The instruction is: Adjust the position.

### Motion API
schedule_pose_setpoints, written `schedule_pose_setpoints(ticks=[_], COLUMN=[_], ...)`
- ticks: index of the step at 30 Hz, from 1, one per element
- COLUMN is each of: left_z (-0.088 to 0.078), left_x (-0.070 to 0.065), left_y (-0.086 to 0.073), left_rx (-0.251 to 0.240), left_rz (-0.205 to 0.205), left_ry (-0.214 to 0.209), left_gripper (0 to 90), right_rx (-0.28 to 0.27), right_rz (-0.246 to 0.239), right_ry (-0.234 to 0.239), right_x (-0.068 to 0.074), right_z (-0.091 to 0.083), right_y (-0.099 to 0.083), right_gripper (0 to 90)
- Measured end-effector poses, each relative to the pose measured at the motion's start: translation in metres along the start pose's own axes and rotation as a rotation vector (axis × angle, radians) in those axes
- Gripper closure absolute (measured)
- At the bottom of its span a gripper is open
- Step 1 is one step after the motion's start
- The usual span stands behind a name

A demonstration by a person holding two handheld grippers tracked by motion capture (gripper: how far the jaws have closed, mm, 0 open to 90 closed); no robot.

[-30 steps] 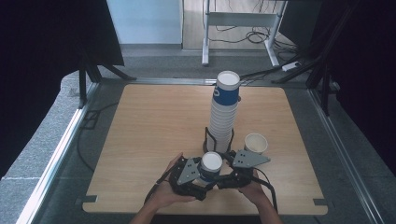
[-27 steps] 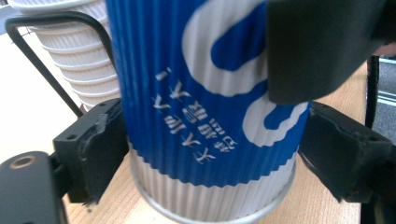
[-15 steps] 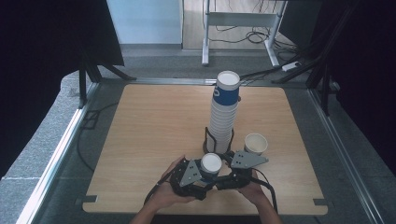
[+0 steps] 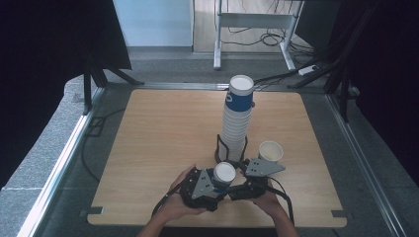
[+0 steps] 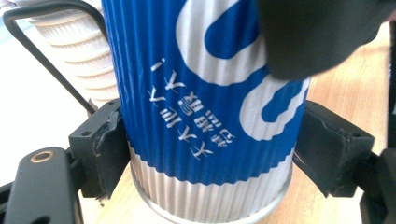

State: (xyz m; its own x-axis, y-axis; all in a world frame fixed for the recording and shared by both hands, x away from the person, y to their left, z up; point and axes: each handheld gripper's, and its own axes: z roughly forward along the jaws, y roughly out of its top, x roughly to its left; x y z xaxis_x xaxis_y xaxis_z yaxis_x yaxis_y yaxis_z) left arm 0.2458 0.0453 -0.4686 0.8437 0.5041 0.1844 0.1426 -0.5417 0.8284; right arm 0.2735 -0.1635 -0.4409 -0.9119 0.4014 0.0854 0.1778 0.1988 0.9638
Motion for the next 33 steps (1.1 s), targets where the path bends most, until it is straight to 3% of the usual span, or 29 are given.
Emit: schedule_pose_setpoints(ticks=[9, 12, 23, 30, 33], left_z=[0.002, 0.003, 0.010, 0.015, 0.017], left_x=[0.000, 0.000, -0.010, -0.016, -0.017], left_y=[-0.004, -0.005, -0.007, -0.009, -0.010], left_rx=[0.058, 0.075, 0.164, 0.211, 0.215], left_rz=[0.058, 0.078, 0.217, 0.284, 0.293], left_ry=[0.054, 0.078, 0.189, 0.225, 0.230], left_gripper=[17.8, 17.9, 17.9, 17.8, 17.9], right_rx=[-0.016, 0.001, 0.148, 0.211, 0.222], right_rz=[0.019, 0.016, 0.003, 0.011, 0.010], right_ry=[0.009, 0.013, 0.013, 0.036, 0.047], right_x=[-0.005, -0.006, -0.013, -0.015, -0.014], right_z=[-0.015, -0.021, -0.028, -0.024, -0.021], right_y=[0.001, 0.002, -0.003, -0.010, -0.012], right_gripper=[21.7, 22.0, 20.9, 20.1, 19.5])
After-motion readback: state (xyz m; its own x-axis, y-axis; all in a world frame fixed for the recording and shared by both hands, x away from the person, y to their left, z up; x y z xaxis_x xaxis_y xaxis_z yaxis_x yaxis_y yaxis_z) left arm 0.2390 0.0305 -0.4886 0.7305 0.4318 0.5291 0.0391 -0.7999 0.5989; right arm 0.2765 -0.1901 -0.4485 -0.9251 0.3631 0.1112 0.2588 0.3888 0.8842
